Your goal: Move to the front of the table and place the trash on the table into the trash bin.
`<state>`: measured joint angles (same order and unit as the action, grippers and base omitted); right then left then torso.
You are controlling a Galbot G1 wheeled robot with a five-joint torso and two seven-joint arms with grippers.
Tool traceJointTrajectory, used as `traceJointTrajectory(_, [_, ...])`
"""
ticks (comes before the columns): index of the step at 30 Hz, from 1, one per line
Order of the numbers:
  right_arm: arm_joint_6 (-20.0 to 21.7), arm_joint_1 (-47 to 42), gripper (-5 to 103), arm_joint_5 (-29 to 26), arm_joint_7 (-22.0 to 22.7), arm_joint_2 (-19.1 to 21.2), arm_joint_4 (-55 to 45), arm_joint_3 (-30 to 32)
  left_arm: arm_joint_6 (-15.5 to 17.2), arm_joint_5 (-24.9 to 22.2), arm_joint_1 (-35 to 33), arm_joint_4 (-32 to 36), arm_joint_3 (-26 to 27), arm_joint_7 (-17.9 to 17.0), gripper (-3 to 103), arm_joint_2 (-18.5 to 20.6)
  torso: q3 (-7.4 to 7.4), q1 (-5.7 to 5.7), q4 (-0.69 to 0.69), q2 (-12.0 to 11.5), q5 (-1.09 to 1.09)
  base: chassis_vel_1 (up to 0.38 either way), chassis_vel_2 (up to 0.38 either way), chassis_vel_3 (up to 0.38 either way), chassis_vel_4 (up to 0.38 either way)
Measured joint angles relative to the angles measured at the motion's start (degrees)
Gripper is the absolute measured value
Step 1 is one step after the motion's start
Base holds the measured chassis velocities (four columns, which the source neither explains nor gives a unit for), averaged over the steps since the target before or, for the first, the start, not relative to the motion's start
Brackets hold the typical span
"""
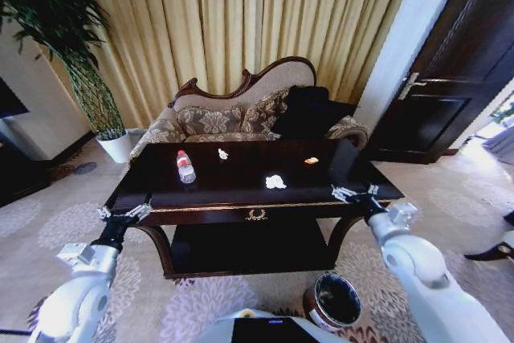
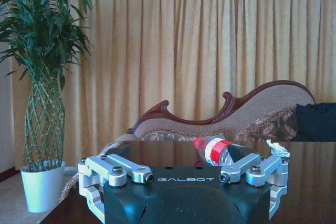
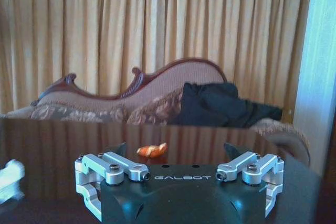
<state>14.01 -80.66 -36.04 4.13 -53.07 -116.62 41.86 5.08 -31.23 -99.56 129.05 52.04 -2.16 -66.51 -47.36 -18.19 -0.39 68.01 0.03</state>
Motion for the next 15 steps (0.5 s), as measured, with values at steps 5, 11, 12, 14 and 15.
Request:
traceJointTrajectory(5, [-0.2, 6.4, 100, -0.9, -0.1, 2.9, 4.5, -4.1, 0.0, 0.6, -1.1, 0.5, 0.1, -0.2, 100, -1.1, -0.01, 0.00, -0.03, 0.0, 0.00, 0.000, 0.000, 0.000, 0.000])
traceJointTrajectory(11, [1.1, 18.1, 100, -2.9, -0.1, 6.4, 10.1, -12.1, 0.0, 1.6, -2.8, 1.4, 0.4, -0.6, 100, -2.9, 0.00, 0.00, -0.01, 0.0, -0.01, 0.000, 0.000, 0.000, 0.000])
traceJointTrajectory(12, [2.7, 21.5, 100, -4.9, 0.5, 7.0, 11.5, -14.6, 0.0, 1.8, -3.1, 1.5, 0.5, -0.7, 100, -3.2, 0.00, 0.00, -0.01, 0.0, -0.02, 0.000, 0.000, 0.000, 0.000])
traceJointTrajectory(14, [3.8, 23.3, 100, -6.2, 0.9, 7.2, 12.4, -16.1, 0.0, 2.0, -3.3, 1.5, 0.6, -0.8, 100, -3.4, 0.00, 0.00, 0.00, 0.0, -0.02, 0.000, 0.000, 0.000, 0.000])
traceJointTrajectory(15, [5.7, 26.7, 100, -8.3, 1.7, 7.3, 14.3, -19.1, 0.0, 2.1, -3.6, 1.7, 0.8, -1.0, 100, -3.7, 0.00, 0.00, 0.00, 0.0, -0.01, 0.000, 0.000, 0.000, 0.000])
